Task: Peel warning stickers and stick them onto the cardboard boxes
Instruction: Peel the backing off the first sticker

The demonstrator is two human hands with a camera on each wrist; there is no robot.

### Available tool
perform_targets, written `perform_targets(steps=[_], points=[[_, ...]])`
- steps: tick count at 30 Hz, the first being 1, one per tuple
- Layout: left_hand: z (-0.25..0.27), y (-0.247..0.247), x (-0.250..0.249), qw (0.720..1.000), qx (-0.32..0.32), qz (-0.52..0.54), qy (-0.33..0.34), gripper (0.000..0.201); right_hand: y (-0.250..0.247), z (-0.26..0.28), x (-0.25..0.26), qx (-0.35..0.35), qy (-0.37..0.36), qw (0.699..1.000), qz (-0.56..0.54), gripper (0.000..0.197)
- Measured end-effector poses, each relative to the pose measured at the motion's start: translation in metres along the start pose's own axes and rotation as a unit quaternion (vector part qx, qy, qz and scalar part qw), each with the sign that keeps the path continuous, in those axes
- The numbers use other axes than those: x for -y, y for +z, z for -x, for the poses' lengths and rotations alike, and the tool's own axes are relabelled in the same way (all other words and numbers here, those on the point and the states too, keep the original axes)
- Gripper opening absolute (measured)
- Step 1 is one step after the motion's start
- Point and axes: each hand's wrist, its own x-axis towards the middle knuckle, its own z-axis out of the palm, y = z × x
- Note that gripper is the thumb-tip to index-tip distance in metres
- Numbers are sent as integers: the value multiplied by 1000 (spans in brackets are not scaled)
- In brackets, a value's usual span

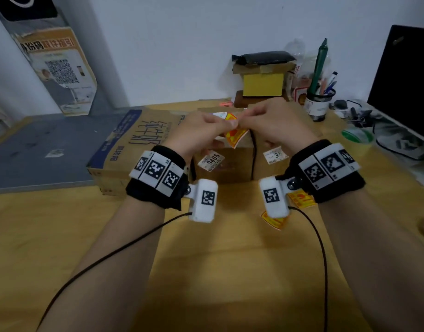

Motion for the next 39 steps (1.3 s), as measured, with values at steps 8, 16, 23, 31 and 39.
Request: perform_targets(steps=[8, 16, 23, 31, 39], points=[[-26, -8, 12, 993, -110, 36, 23, 11, 19, -34, -13, -22, -16, 996, -89, 12], [-39, -10, 27, 989, -130, 39, 53, 12, 25, -47, -23, -10, -16, 995, -97, 10], [-41, -9, 24, 974, -183, 6, 136, 23, 26, -47, -20, -14, -22, 994, -102, 9], [-35, -9, 20, 978, -157, 9, 140, 17, 32, -48, -18, -12, -58, 987, -147, 12], [-29, -8, 12, 983, -141, 49, 104, 23, 33, -47, -19, 5, -66, 981, -181, 9]])
